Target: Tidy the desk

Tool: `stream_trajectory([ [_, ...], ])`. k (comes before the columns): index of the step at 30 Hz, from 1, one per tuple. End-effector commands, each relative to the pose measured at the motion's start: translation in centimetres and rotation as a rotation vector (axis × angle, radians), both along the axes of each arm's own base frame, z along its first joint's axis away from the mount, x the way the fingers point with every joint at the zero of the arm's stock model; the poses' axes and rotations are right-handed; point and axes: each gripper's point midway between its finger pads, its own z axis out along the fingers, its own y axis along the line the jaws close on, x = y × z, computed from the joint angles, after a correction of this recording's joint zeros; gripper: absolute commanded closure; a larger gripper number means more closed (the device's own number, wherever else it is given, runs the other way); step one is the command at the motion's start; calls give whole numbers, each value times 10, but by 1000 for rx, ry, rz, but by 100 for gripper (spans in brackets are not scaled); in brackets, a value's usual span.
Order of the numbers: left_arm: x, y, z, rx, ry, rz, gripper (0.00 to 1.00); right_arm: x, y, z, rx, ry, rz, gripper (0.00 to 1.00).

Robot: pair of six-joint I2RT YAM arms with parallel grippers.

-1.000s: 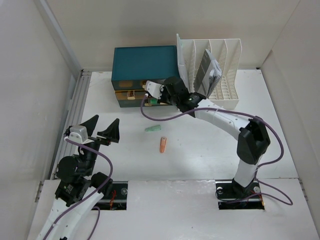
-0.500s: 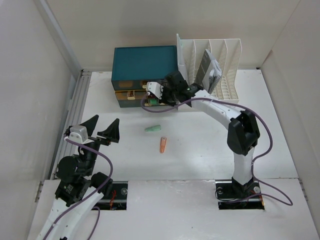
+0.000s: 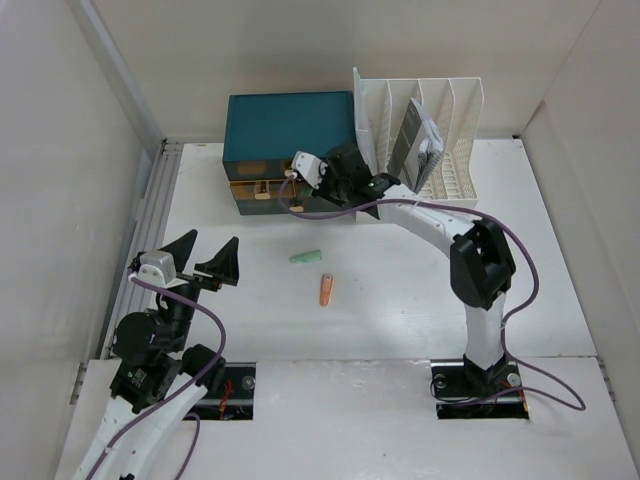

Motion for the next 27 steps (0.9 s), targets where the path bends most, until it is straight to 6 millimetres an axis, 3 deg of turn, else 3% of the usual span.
stream_trajectory([
  [1,-3,0,15,-19,-58,-6,12,28,-22,25,36,-132,-193,100],
  [11,-3,0,15,-19,-58,-6,12,44,-39,30,17,-208,-321,100],
  [13,-3,0,15,-19,-58,-6,12,40,-41,32,22,-206,-313,100],
  [15,-3,0,15,-19,-58,-6,12,23,-24,34,56,-156,-179,100],
  [16,-3,0,15,-19,-58,-6,12,8,-22,22,19,-108,-93,100],
  [17,-3,0,15,-19,-58,-6,12,-6,-17,35,43,-101,-15,93],
  [18,-3,0,15,-19,-58,-6,12,-28,-1,35,87,-50,121,80],
  [19,1,-2,9,-9,-41,-6,12,-39,0,37,94,-36,169,71],
  [20,2,-3,7,-4,-33,-6,12,-55,-1,46,111,-47,206,55],
  [23,22,-8,-9,-19,51,21,16,-73,-4,65,146,-120,226,29],
  [24,30,-9,-14,-28,88,41,24,-73,-18,96,166,-203,175,2],
  [25,38,-14,-17,-28,124,38,29,-71,-27,111,178,-255,137,0],
  [26,56,-26,-39,-9,233,34,33,-70,-34,125,204,-291,96,0],
  [27,62,-33,-32,-24,257,19,36,-75,-41,154,260,-343,68,0],
])
